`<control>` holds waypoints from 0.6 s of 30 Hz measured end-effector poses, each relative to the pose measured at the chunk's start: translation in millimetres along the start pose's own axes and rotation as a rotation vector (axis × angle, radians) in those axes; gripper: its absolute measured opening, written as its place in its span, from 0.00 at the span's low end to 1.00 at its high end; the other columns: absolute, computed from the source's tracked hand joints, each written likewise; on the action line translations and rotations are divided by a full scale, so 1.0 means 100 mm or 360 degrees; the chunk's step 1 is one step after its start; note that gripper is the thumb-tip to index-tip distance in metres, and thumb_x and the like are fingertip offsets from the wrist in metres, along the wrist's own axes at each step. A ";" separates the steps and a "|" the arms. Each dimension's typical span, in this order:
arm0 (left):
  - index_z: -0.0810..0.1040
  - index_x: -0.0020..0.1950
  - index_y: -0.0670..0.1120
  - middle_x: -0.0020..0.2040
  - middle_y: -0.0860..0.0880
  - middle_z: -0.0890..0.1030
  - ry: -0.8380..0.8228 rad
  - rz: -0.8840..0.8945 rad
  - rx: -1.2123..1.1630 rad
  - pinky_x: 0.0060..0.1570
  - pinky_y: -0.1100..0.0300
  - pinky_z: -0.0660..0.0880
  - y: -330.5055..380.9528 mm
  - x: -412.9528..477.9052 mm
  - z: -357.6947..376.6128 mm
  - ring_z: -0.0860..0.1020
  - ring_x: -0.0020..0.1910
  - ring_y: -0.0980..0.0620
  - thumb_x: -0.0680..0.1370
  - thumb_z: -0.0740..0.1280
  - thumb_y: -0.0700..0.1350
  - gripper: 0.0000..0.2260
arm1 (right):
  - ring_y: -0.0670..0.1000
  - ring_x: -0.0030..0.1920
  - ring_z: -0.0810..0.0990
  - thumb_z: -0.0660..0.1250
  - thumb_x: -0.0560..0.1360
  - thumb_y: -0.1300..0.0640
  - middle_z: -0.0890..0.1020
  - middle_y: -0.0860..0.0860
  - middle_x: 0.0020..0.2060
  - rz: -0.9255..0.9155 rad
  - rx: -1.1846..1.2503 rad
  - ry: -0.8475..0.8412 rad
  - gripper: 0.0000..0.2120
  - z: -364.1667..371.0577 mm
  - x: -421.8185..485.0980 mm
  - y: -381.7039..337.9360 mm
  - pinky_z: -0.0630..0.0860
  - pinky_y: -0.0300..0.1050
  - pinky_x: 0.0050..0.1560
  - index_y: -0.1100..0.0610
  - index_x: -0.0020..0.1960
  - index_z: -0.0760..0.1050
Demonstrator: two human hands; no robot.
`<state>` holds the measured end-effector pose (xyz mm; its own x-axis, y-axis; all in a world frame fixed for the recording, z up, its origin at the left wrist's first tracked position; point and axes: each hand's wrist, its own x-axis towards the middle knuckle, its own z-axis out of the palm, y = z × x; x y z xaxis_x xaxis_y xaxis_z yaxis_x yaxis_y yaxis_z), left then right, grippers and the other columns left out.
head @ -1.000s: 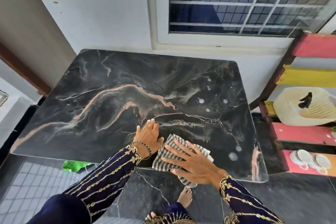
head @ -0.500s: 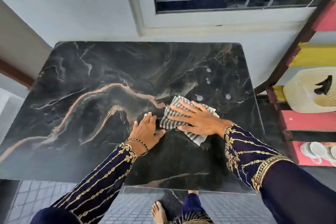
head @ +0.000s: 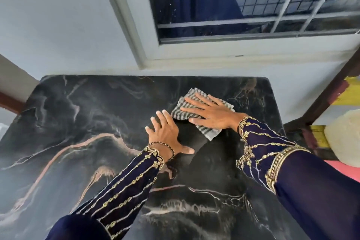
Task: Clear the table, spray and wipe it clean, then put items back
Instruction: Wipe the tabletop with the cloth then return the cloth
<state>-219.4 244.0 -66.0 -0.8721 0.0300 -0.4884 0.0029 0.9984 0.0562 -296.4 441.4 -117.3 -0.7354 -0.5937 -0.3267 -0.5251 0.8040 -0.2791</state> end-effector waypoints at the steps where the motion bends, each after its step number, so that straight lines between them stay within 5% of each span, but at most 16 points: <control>1: 0.35 0.76 0.35 0.78 0.36 0.41 -0.0060 -0.0038 -0.0067 0.70 0.33 0.58 0.04 0.08 -0.03 0.44 0.76 0.32 0.58 0.75 0.69 0.68 | 0.44 0.78 0.29 0.43 0.81 0.32 0.34 0.34 0.79 0.0016 -0.0012 0.0007 0.28 -0.05 0.08 0.08 0.32 0.55 0.79 0.30 0.78 0.40; 5: 0.40 0.76 0.34 0.77 0.35 0.40 -0.0268 -0.0117 -0.0042 0.68 0.30 0.59 0.14 0.21 -0.06 0.42 0.75 0.30 0.59 0.76 0.66 0.65 | 0.42 0.78 0.31 0.37 0.75 0.26 0.35 0.33 0.77 0.0088 0.0003 0.0044 0.31 -0.20 0.36 0.32 0.35 0.57 0.79 0.27 0.76 0.39; 14: 0.39 0.76 0.35 0.77 0.37 0.39 -0.0330 -0.0193 -0.0021 0.68 0.31 0.60 0.17 0.26 -0.05 0.41 0.76 0.31 0.60 0.76 0.66 0.65 | 0.43 0.79 0.31 0.44 0.81 0.31 0.37 0.34 0.79 0.0147 0.0068 0.0084 0.27 -0.37 0.51 0.51 0.33 0.55 0.79 0.29 0.78 0.41; 18: 0.39 0.76 0.35 0.77 0.38 0.38 -0.0320 -0.0193 -0.0037 0.69 0.32 0.60 0.16 0.25 -0.05 0.40 0.76 0.32 0.59 0.76 0.67 0.65 | 0.43 0.78 0.30 0.34 0.72 0.25 0.36 0.33 0.78 0.0185 0.0069 0.0073 0.30 -0.34 0.22 0.72 0.33 0.54 0.79 0.24 0.73 0.35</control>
<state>-243.5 260.5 -72.4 -0.7502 -0.0788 -0.6565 -0.1091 0.9940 0.0054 -364.9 486.9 -113.5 -0.8095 -0.4937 -0.3177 -0.4170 0.8645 -0.2808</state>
